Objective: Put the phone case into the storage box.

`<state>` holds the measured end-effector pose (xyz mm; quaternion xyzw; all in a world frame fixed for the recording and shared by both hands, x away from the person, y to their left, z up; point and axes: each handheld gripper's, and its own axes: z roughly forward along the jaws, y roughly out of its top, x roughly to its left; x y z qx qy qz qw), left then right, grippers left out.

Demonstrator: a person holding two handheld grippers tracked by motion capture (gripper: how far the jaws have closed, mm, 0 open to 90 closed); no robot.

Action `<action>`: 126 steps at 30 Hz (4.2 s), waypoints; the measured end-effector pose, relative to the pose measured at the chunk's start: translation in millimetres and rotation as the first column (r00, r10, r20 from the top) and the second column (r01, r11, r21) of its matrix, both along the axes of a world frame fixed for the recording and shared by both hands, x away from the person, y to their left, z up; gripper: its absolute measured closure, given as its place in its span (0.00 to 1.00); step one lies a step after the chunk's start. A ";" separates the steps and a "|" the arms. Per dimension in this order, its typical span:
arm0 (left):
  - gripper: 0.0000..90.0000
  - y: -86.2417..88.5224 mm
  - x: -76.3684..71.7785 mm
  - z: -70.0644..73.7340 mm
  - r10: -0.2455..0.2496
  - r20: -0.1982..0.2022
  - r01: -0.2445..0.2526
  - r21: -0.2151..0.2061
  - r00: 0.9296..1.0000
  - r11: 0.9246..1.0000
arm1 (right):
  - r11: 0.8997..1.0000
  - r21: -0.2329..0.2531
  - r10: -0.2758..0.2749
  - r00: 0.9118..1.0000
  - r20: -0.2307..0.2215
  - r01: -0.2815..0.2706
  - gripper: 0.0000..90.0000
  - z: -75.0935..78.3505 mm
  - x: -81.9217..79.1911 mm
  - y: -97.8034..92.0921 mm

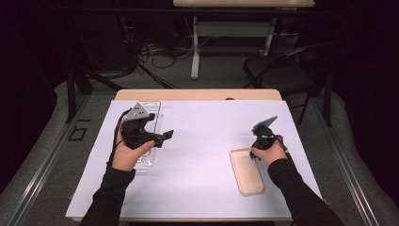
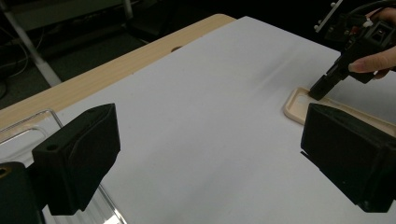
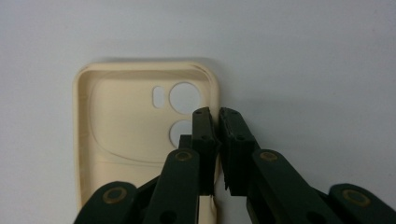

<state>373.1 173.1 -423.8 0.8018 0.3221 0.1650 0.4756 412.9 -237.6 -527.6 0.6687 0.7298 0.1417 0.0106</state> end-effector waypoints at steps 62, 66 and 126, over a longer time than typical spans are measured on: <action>0.05 -0.3 0.7 -1.6 0.002 -0.004 -0.002 0.002 1.000 1.000 | 0.997 0.077 -0.029 0.999 0.037 0.026 0.97 23.8 -9.3 -7.1; 0.05 -0.6 0.7 -1.8 0.002 -0.004 -0.002 0.002 1.000 1.000 | 0.996 0.083 -0.022 0.998 0.057 0.017 0.97 28.5 -10.0 -5.8; 0.08 -8.9 -1.6 -8.0 0.000 -0.045 -0.002 -0.041 0.999 0.999 | 0.983 0.082 0.125 0.931 0.343 -0.163 0.97 106.0 12.2 96.7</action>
